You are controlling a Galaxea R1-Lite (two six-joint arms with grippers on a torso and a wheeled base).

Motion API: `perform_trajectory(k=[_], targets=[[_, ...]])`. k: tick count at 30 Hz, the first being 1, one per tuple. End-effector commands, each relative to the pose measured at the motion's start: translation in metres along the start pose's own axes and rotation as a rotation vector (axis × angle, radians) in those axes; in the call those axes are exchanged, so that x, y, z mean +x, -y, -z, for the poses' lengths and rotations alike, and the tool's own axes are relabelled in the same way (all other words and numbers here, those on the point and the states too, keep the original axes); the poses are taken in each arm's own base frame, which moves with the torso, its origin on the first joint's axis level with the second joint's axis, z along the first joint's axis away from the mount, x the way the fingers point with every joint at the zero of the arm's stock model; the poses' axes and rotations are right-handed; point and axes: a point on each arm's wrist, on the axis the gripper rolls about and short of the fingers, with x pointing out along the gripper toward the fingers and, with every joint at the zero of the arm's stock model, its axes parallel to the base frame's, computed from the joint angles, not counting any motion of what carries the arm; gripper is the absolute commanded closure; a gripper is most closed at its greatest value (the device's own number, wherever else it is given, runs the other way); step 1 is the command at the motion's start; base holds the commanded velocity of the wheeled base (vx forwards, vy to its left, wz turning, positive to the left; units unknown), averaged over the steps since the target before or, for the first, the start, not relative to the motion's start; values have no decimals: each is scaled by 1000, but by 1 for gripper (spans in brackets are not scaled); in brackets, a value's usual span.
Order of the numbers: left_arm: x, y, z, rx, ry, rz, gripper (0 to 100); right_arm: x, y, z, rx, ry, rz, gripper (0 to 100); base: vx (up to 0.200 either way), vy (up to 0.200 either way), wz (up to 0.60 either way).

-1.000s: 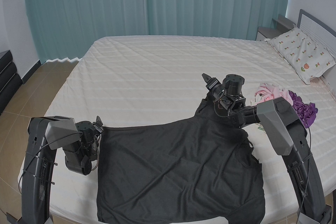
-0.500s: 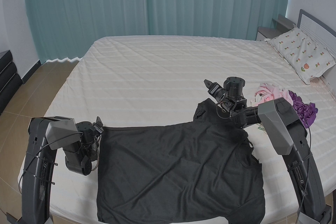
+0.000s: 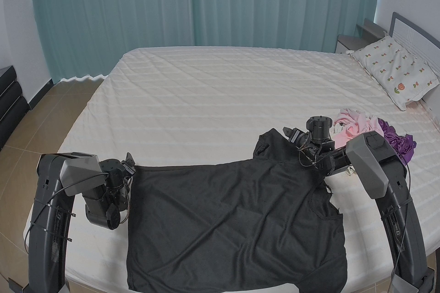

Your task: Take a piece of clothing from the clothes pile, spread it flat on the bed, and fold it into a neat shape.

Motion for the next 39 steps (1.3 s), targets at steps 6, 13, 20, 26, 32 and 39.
perform_trajectory(k=[6, 13, 20, 26, 32, 39], targets=[[0, 0, 0, 1, -1, -1, 0, -2, 22, 28, -35, -102, 32, 0, 0, 0, 0], [0, 1, 0, 2, -1, 1, 0, -1, 25, 32, -42, -111, 35, 0, 0, 0, 0], [0, 0, 1, 1, -2, 0, 0, 0, 29, 29, -36, -103, 44, 100, 0, 0, 0], [0, 1, 0, 2, -1, 1, 0, 1, 36, 18, -25, -76, 59, 100, 0, 0, 0], [0, 3, -2, 9, 1, 12, 0, 1, 41, 10, -15, -43, 60, 100, 0, 0, 0], [-2, 23, -22, -1, 10, 52, 0, 1, 41, 7, -8, -6, 76, 100, 0, 0, 0]])
